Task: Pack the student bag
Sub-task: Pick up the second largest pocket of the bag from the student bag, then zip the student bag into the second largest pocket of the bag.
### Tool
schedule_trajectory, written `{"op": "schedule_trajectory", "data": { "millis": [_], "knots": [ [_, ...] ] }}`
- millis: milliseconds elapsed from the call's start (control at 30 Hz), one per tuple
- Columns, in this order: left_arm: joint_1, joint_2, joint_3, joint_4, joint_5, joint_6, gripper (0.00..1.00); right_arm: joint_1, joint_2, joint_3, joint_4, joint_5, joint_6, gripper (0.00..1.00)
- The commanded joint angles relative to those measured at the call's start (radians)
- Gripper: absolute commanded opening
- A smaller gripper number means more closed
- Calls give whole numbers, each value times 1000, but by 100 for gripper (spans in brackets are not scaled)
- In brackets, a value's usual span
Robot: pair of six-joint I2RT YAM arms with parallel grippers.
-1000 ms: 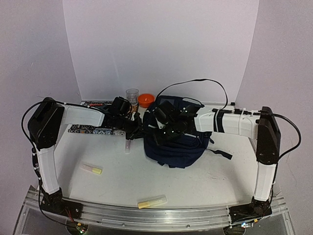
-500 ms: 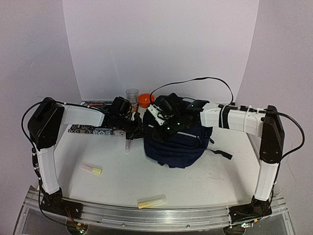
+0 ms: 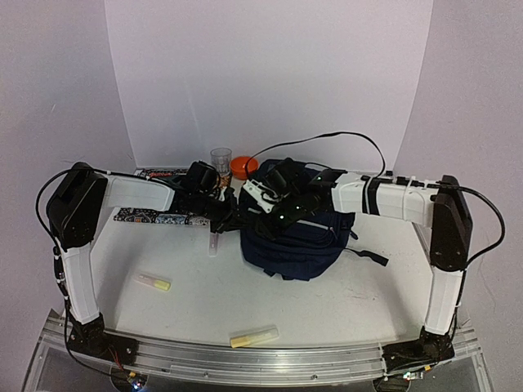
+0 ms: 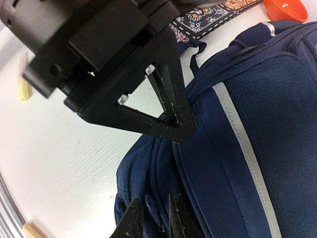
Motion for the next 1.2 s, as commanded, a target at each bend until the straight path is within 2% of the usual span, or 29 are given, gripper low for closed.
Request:
{"op": "schedule_trajectory", "data": {
  "millis": [0,400,467,533,567,800,933,1167],
  "knots": [
    [-16,-86,28,92,108,1,0,-2,36,-5,-4,-30,-49,19],
    [-18,-91,32,91,108,5,0,-2,74,-8,-1,-39,-70,20],
    [-18,-91,33,92,105,8,0,-2,72,-16,-1,-32,-74,13],
    [-18,-89,40,87,98,22,0,-2,56,-32,-2,-29,-77,1],
    [-17,-87,48,72,92,36,0,-2,43,-43,-3,-35,-80,0],
    [8,-7,179,-137,41,217,0,17,-124,-173,-38,-83,-93,0],
    [36,80,298,-302,-11,372,0,59,-210,-250,-89,-72,-87,0],
    [88,241,529,-536,-116,595,0,168,-264,-304,-164,-35,-29,0]
  ]
}}
